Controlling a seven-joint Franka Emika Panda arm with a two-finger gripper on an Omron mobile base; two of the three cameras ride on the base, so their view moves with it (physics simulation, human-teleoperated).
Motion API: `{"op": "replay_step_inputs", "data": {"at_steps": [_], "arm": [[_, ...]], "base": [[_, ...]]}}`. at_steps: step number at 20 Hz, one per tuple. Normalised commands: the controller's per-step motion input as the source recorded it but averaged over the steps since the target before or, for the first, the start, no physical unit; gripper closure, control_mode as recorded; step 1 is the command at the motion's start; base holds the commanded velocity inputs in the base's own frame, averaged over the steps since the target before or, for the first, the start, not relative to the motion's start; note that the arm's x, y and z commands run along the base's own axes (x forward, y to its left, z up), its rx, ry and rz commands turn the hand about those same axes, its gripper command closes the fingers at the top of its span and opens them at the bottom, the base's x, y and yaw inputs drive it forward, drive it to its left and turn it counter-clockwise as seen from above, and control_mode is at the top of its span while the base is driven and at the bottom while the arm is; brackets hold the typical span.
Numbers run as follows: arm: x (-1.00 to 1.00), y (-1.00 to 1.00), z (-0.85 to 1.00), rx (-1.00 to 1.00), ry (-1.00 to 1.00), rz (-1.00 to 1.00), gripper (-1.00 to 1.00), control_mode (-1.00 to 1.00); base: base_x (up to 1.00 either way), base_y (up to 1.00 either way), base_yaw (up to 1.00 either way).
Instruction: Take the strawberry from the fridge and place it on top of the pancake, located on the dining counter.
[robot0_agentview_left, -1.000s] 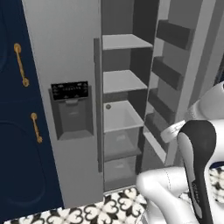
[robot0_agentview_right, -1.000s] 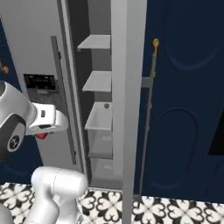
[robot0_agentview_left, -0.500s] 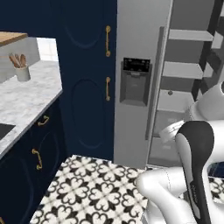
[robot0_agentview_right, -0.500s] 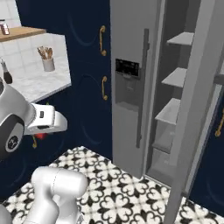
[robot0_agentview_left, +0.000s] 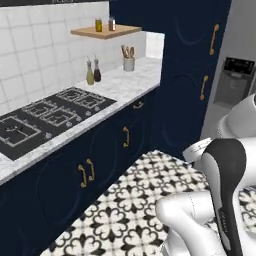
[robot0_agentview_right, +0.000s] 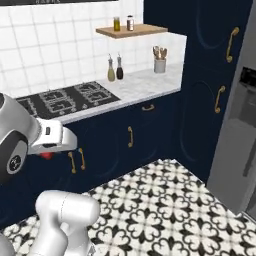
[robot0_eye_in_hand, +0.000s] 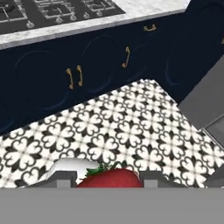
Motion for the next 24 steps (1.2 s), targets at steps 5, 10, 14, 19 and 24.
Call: {"op": "replay_step_inputs", "data": {"at_steps": [5,10,14,19,24], "arm": [[0.0,0.0,0.0,0.0,0.0,0.0,1.0,1.0],[0.0,0.0,0.0,0.0,0.0,0.0,1.0,1.0],[0.0,0.0,0.0,0.0,0.0,0.0,1.0,1.0],[0.0,0.0,0.0,0.0,0.0,0.0,1.0,1.0],[0.0,0.0,0.0,0.0,0.0,0.0,1.0,1.0]], "base": [[-0.51,0.55,0.82],[-0.21,0.56,0.8],[-0.01,0.5,0.7],[0.0,0.51,0.63],[0.0,0.69,0.65]]}}
